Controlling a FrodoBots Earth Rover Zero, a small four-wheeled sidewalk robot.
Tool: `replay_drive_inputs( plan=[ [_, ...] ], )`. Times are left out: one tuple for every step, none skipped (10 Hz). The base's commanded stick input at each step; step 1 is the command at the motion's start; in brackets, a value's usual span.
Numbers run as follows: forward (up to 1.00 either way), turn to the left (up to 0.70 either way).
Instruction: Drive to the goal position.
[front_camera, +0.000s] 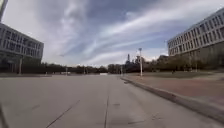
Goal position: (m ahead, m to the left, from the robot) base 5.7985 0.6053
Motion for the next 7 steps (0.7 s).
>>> replay_drive_inputs(
  plan=[
    [1.0, 0.0],
    [1.0, 0.0],
    [1.0, 0.0],
    [1.0, 0.0],
    [1.0, 0.0],
    [1.0, 0.0],
    [1.0, 0.0]
  ],
)
